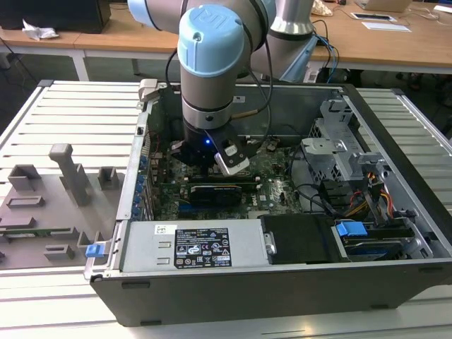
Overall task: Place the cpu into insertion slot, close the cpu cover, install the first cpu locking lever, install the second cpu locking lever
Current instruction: 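Install the second cpu locking lever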
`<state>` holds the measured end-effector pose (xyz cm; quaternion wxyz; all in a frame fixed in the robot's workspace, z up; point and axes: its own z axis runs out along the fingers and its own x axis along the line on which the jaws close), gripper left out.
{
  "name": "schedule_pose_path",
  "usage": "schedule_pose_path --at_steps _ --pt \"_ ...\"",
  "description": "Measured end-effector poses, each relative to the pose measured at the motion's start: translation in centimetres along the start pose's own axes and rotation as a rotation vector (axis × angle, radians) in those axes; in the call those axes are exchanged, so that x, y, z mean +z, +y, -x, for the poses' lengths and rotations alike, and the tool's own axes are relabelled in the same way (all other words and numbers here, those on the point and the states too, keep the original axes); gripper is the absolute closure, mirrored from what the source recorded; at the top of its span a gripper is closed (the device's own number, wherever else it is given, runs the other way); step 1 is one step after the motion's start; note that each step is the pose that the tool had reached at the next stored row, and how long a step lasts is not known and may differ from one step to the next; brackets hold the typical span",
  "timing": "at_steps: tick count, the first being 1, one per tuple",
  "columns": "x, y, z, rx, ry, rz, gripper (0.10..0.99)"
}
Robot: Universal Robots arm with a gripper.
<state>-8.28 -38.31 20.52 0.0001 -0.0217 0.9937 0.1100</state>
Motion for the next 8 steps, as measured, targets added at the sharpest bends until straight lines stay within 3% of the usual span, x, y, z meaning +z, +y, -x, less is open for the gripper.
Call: schedule_pose_path --at_steps 8 --pt "-0.90 0.21 0.01 0.000 -0.0001 0.001 0.980"
